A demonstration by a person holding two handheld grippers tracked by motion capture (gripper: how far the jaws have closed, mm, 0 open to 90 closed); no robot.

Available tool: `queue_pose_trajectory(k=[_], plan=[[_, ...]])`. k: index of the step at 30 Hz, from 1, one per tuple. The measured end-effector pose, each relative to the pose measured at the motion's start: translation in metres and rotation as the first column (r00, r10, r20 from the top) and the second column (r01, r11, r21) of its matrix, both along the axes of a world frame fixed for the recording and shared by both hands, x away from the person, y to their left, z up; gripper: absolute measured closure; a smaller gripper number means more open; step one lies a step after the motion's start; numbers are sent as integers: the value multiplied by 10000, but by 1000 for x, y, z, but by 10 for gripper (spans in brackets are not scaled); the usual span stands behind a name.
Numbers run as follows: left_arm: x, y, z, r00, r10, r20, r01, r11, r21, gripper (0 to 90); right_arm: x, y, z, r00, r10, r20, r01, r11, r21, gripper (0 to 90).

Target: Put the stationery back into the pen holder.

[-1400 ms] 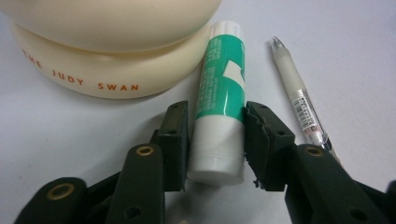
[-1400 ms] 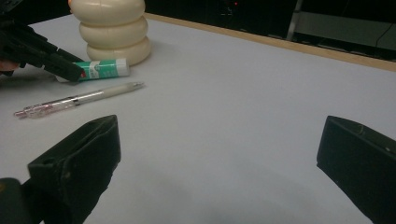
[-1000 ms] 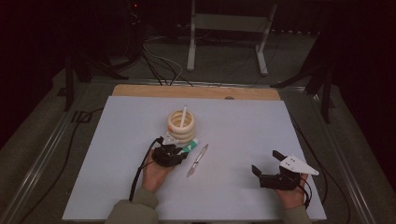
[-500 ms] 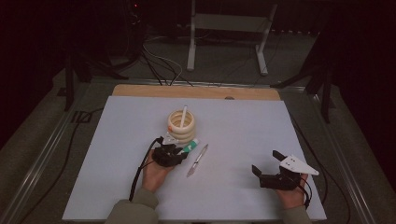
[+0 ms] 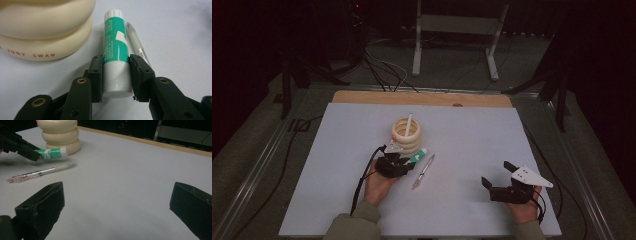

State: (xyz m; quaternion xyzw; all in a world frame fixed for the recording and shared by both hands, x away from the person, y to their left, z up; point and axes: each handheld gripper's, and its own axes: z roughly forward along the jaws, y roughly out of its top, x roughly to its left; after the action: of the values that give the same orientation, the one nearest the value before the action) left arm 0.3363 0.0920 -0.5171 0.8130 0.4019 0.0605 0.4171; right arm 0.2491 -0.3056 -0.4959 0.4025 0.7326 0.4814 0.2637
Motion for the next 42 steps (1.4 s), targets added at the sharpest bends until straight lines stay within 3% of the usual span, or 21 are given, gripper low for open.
queue_pose_trajectory(k=[23, 42], plan=[[-1, 5, 38, 9990, -371, -238, 351, 9962, -798, 661, 0, 0, 0, 10000, -25, 2, 25, 10000, 7, 0], [1, 6, 73, 9983, -572, -73, 561, 9928, -1054, 661, 0, 0, 0, 10000, -38, 7, 38, 10000, 31, 0]])
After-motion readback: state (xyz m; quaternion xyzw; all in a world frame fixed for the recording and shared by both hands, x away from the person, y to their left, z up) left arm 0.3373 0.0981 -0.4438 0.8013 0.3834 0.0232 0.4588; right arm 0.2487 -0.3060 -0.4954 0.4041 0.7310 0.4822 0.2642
